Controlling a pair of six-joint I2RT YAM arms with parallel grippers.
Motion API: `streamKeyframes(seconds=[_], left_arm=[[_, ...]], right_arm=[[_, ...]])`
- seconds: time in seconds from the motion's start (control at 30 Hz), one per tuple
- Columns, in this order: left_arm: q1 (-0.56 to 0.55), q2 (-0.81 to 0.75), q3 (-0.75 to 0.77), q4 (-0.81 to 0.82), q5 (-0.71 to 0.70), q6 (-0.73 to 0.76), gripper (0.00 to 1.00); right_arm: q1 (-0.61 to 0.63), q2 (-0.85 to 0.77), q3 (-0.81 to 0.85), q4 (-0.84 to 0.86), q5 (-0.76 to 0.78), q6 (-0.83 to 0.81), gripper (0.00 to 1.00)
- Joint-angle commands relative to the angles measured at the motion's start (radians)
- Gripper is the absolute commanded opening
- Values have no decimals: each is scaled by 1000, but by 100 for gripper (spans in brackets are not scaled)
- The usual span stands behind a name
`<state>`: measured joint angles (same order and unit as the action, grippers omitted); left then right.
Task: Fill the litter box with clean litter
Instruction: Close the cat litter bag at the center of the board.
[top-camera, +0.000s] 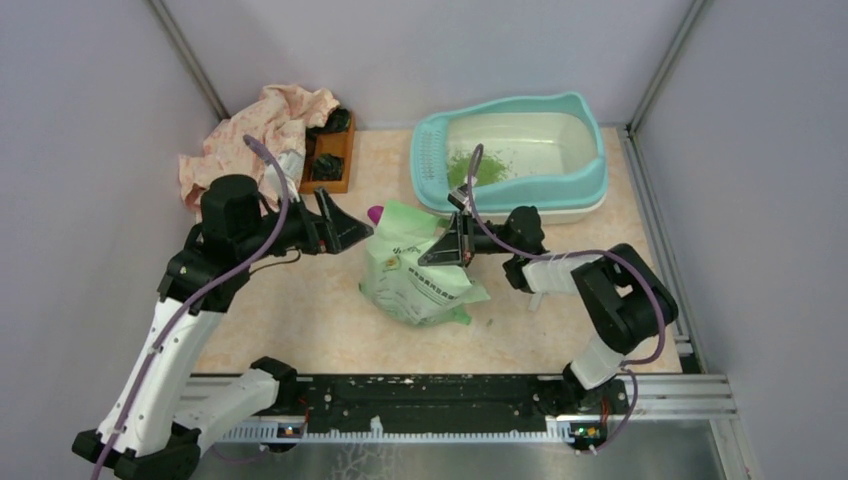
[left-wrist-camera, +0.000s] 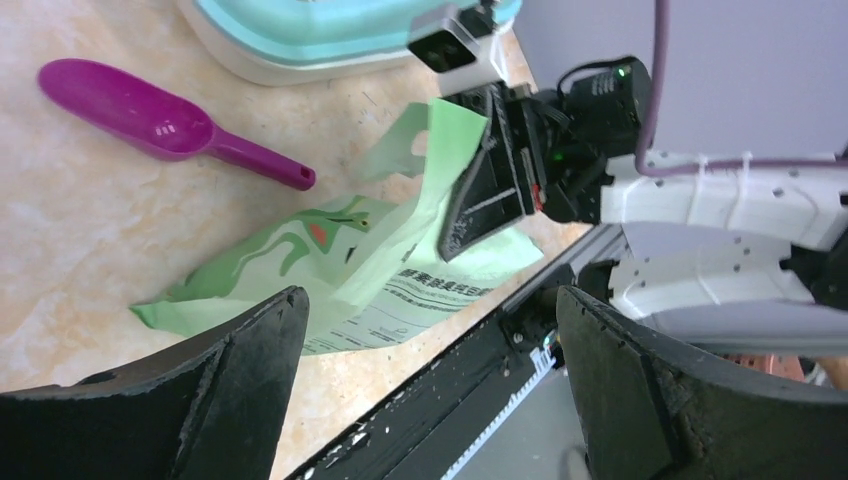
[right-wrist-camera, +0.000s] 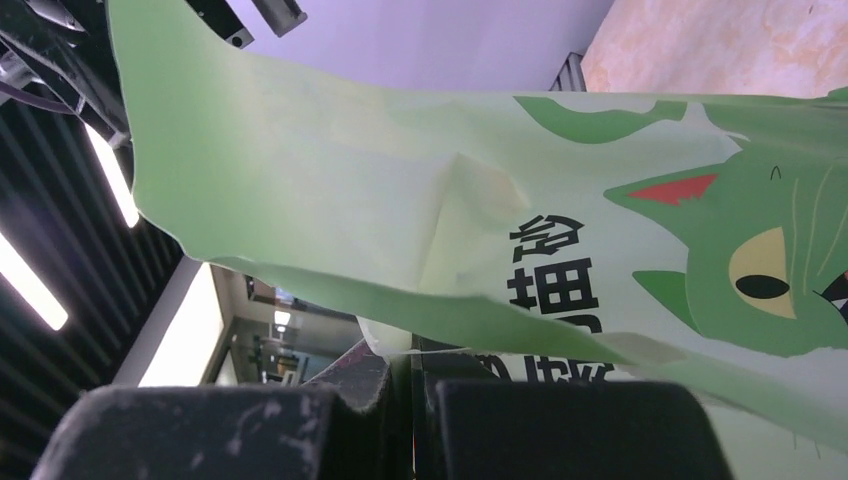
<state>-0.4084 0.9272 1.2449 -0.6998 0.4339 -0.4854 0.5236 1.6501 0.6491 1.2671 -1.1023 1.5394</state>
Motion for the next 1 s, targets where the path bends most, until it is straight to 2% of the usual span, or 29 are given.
streamKeyframes(seconds=[0.0,0.1,0.17,0.3,0.37,0.4,0.47,0.5,0.63,0.73,0.97], left_arm=[[-6,-65,-32,-20,-127,-141,99],[-6,-75,-73,-38,-221,-203,99],[-6,-66,-120,8,-198,-224,99],[-5,-101,-224,181,-120,-149,97],[-6,-173,-305,341,-32,-95,87],[-6,-212,-360,425,-16,-99,76],[-6,-258,-408,478,-18,-103,59],[-5,-257,-409,479,-1,-91,56],[-6,-216,-385,418,53,-19,65],[-6,-209,-431,509,118,-2,73],[-7,-150,-449,515,146,90,73]], right_arm=[[14,-164,21,-86,10,-120,0],[19,-217,21,-272,36,-247,0],[21,-240,24,-380,44,-338,0],[20,-219,8,-349,16,-323,0],[19,-204,1,-360,-7,-344,0],[19,-193,-6,-357,-19,-347,0],[16,-175,-15,-341,-32,-347,0],[15,-164,-15,-331,-40,-342,0],[13,-135,-15,-281,-54,-317,0],[13,-123,-12,-258,-70,-306,0],[7,-85,-20,-163,-86,-247,0]])
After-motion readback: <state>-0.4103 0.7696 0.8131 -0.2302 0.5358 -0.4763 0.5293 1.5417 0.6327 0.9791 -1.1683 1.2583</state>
